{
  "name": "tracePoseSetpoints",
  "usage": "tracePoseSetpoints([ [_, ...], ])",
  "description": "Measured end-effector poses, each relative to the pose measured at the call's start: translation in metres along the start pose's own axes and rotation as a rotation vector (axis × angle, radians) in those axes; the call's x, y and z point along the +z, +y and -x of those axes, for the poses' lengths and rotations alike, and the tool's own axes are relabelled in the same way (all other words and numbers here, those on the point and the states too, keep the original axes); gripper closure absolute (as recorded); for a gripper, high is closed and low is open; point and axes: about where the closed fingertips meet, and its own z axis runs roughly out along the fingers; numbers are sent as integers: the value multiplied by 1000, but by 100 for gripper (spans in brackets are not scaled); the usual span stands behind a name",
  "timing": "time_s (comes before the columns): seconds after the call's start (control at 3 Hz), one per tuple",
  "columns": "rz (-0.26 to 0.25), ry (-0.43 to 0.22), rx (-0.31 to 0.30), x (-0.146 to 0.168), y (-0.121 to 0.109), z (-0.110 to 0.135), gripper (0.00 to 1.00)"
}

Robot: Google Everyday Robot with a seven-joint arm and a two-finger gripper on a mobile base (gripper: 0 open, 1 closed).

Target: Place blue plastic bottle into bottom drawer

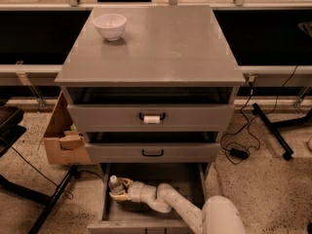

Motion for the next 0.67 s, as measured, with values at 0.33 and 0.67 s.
tracePoseSetpoints([
  [0.33, -3, 1, -1, 0, -2, -1, 74],
  [0.67, -3, 1, -1, 0, -2, -1, 51],
])
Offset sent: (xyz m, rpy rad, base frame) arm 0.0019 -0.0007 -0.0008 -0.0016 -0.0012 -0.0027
